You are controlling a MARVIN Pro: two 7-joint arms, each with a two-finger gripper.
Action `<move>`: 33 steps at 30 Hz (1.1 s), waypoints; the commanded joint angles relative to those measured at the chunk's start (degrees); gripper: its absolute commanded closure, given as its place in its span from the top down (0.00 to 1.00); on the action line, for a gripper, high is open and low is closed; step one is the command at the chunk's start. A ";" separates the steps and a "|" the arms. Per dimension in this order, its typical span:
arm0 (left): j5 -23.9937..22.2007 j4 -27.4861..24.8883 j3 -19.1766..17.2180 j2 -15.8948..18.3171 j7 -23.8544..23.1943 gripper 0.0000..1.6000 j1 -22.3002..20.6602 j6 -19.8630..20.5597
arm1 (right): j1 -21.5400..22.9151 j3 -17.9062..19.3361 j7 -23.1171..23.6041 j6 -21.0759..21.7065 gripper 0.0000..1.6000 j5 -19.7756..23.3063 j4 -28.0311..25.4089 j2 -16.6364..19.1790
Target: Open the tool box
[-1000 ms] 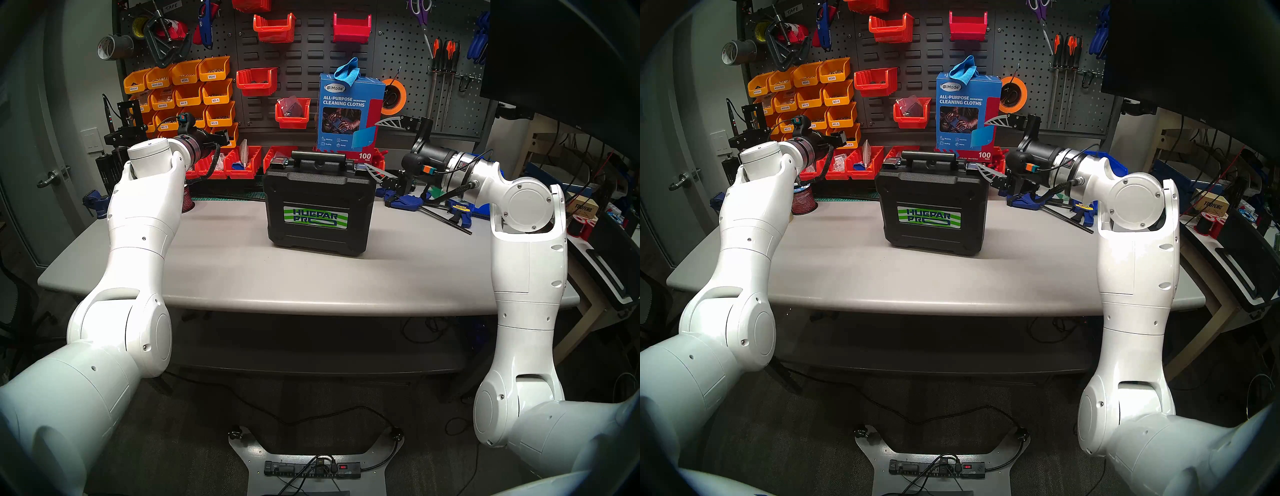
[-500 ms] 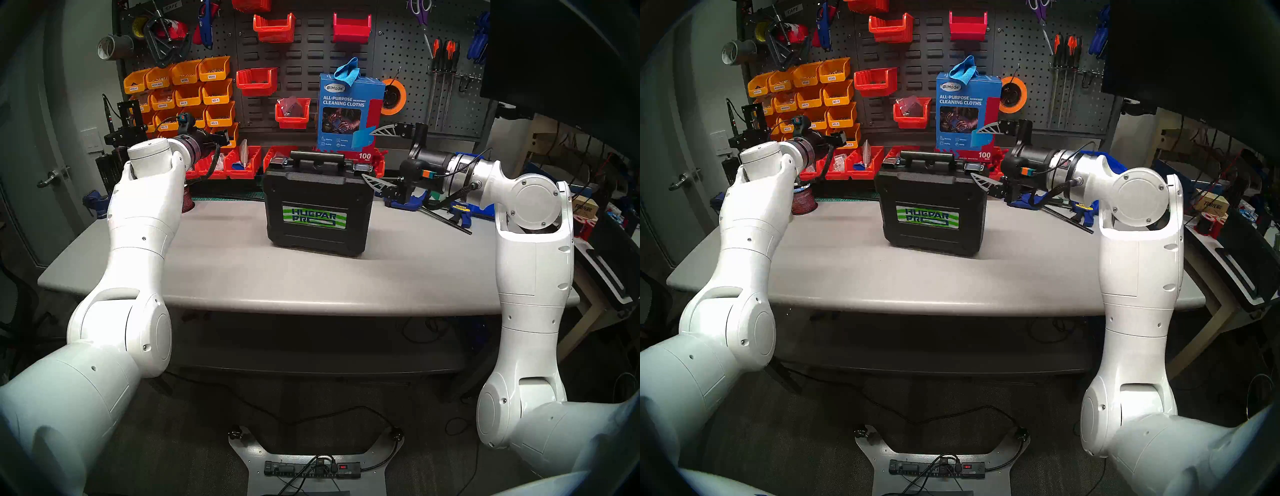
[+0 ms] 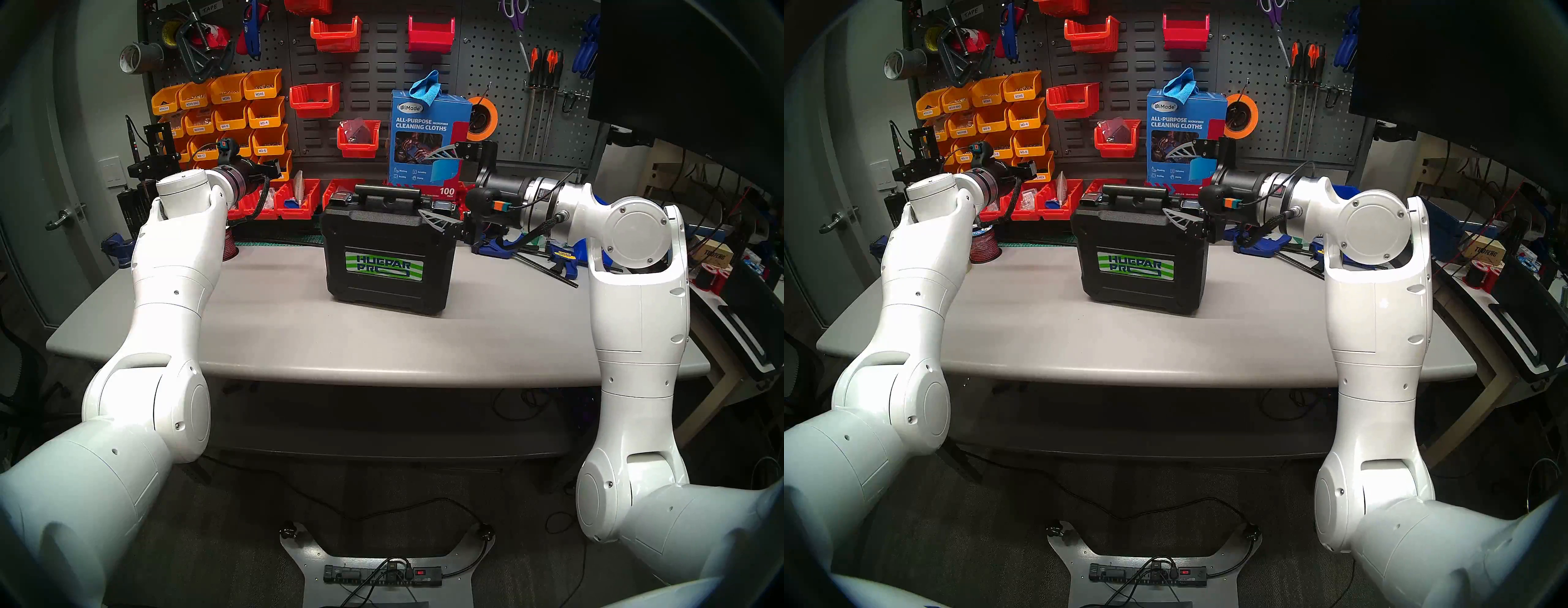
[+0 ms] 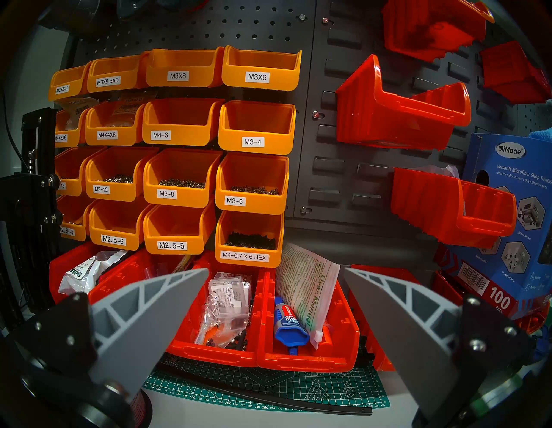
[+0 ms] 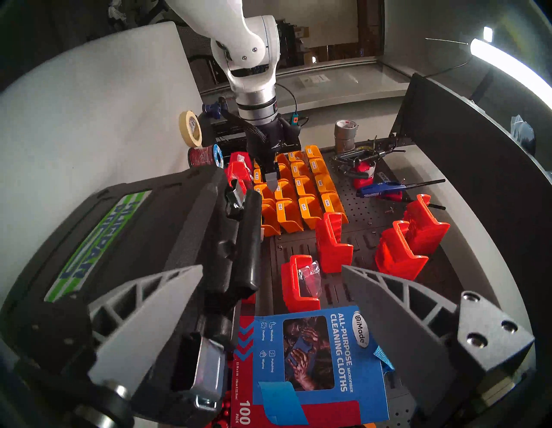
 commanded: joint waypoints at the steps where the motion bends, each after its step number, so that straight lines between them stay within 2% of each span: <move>1: -0.02 -0.66 0.06 -0.11 0.03 1.00 -1.16 -0.06 | 1.40 -1.54 -2.49 -0.90 1.00 -2.13 0.94 -1.88; 14: -0.02 -0.66 0.06 -0.11 0.04 1.00 -1.16 -0.06 | 0.58 -4.78 -10.21 -5.10 1.00 -12.12 6.97 -4.19; 26: -0.02 -0.66 0.06 -0.11 0.03 1.00 -1.16 -0.07 | 2.76 -5.24 -12.46 -6.42 1.00 -14.19 10.22 -5.16; 33: -0.02 -0.66 0.06 -0.10 0.02 1.00 -1.14 -0.09 | 5.62 -4.93 -13.19 -7.29 1.00 -15.00 11.58 -5.39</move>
